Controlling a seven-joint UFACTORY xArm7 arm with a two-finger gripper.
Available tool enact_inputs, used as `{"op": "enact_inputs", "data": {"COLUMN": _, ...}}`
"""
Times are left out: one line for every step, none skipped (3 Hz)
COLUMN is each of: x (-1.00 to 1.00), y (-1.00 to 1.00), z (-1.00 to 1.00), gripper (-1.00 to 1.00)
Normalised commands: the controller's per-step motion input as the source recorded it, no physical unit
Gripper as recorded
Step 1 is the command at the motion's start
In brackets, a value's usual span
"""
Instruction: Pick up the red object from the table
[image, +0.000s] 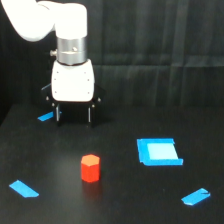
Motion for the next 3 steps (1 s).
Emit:
{"op": "enact_inputs", "data": {"x": 0.52, "y": -0.74, "z": 0.18, "gripper": 0.94}}
{"op": "enact_inputs", "data": {"x": 0.47, "y": -0.79, "z": 0.14, "gripper": 0.97}}
{"op": "enact_inputs", "data": {"x": 0.46, "y": -0.86, "z": 0.12, "gripper": 0.95}}
